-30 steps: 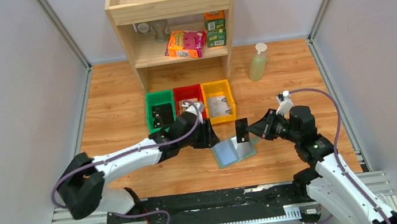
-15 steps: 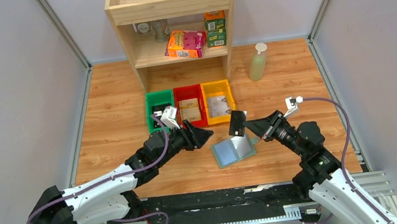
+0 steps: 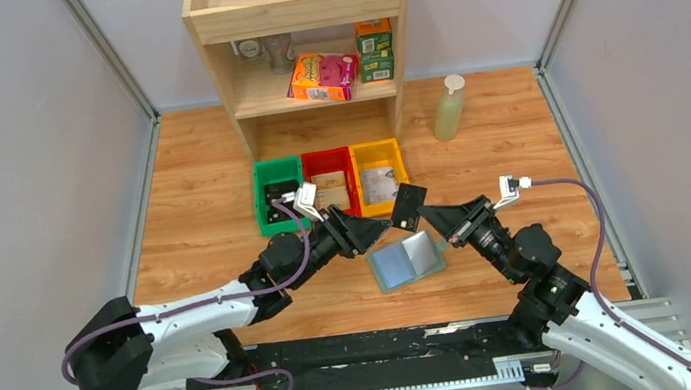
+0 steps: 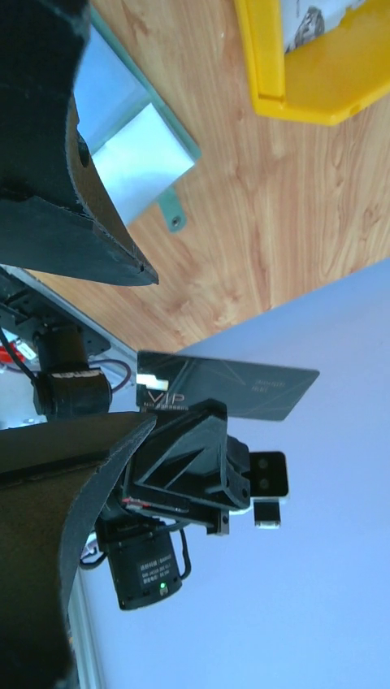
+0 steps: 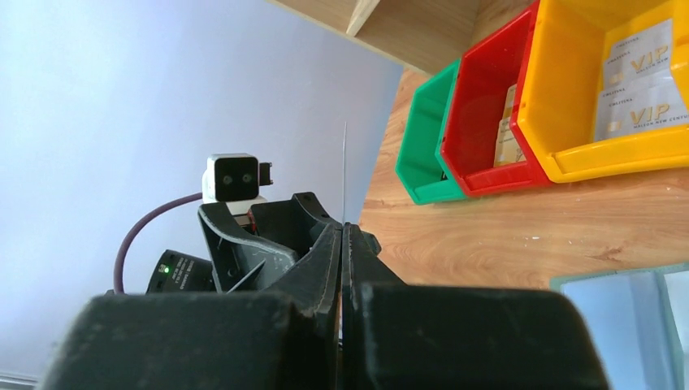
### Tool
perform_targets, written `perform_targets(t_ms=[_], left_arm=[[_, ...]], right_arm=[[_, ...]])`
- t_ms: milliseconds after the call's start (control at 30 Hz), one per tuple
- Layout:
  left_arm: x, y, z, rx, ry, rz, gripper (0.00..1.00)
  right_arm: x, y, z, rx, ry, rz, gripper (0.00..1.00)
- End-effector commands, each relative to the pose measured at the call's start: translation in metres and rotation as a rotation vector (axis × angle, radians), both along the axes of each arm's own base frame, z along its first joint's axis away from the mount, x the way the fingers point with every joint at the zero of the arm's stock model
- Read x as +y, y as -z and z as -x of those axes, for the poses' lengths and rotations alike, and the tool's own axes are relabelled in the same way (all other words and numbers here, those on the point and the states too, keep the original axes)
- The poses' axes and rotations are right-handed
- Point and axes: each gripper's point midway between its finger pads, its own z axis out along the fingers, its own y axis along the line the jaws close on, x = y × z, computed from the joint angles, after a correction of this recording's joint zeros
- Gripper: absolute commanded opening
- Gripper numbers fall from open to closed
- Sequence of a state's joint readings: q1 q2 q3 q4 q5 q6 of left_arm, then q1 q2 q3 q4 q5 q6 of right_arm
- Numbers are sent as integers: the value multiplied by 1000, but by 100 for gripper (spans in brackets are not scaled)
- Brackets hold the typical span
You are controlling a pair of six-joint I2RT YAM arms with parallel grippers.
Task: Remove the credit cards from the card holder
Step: Remove the credit card from the card holder.
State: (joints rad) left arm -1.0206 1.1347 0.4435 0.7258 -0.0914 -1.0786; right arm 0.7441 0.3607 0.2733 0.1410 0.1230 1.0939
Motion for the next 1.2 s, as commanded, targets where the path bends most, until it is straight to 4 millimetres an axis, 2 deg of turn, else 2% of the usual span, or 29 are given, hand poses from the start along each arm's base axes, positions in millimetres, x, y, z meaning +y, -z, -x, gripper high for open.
perform_targets(t_ms=[0,300,500,600,767,833,900,967,1067,1133,1167], left_arm=[[-6,-26,1,-12,0,127,66],[-20,-12,1,73,8,177,64],[-23,-22,0,69,15,246,53],[-23,-32,0,54,20,293,45],[-25,-35,-2,63,23,348,33],[-24,-36,-3,61,21,372,25],[-20,-37,-4,54,5,393,10],[-15,-34,-6,61,-17,397,0],[-8,-29,-6,44,-40,373,0],[-4,-27,-6,23,-51,341,0],[-4,-14,-7,41,-62,287,0]], right_arm=[[-4,-10,-6,-19,51,-70,0],[-5,-14,-7,-29,61,-86,0],[-3,-12,-7,-30,49,-93,0],[-2,-9,-7,-27,46,-95,0],[-1,-8,-7,-26,45,-99,0],[-1,-7,-7,-24,47,-99,0],[-1,-5,-7,-21,47,-96,0],[-2,-1,-8,-10,51,-90,0],[-4,1,-8,-9,61,-81,10],[-6,6,-9,2,76,-51,26],[-8,6,-9,5,84,-27,34]])
